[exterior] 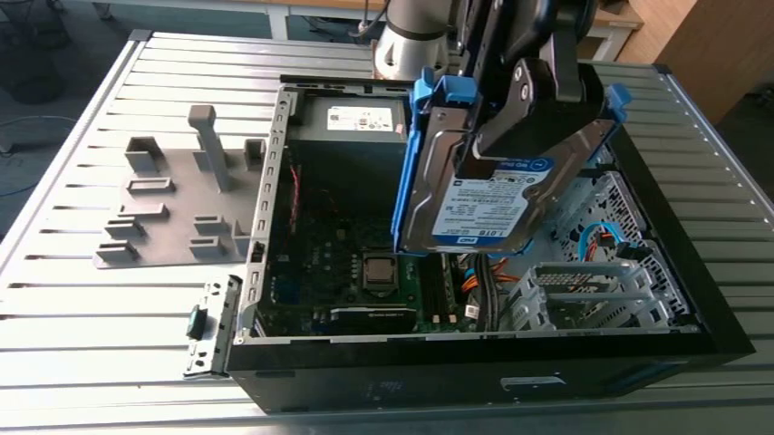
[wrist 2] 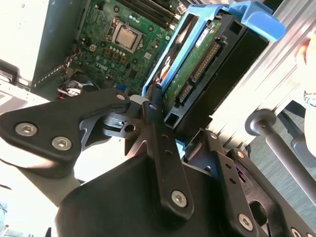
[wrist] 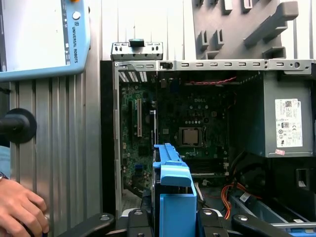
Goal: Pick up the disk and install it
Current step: 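Pick up the disk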
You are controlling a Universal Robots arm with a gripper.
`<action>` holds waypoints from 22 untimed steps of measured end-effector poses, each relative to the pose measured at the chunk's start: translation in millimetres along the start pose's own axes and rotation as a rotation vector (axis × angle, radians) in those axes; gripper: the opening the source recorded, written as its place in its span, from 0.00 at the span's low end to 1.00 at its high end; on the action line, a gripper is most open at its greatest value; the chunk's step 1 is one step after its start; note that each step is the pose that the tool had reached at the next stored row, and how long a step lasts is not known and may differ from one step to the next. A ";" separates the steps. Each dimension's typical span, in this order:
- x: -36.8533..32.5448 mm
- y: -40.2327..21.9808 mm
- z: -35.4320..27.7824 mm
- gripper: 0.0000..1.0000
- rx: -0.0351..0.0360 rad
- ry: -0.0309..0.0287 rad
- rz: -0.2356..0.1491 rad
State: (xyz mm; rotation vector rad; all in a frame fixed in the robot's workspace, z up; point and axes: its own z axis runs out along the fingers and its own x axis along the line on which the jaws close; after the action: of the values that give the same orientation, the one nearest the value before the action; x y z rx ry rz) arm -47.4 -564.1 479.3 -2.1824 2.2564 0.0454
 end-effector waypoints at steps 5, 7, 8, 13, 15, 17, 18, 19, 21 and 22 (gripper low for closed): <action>0.0 -2.4 -0.1 0.37 0.0000 0.0005 0.000; 0.0 -3.3 -0.1 0.37 0.0000 0.0006 0.000; 0.0 -3.7 -0.1 0.37 0.0000 0.0007 0.000; 0.1 -5.8 -0.1 0.37 0.0000 0.0011 0.000; 0.1 -6.8 -0.2 0.37 0.0000 0.0014 0.000; 0.2 -7.7 -0.2 0.37 0.0000 0.0017 0.000; 0.2 -8.1 -0.2 0.37 0.0001 0.0018 0.000; 0.2 -8.6 -0.2 0.37 0.0001 0.0019 0.000; 0.3 -9.6 -0.2 0.37 0.0001 0.0021 0.000; 0.3 -10.0 -0.2 0.37 0.0001 0.0023 0.000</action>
State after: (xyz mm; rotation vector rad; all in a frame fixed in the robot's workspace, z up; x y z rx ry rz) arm -37.4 -564.7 479.4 -2.1835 2.2576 0.0429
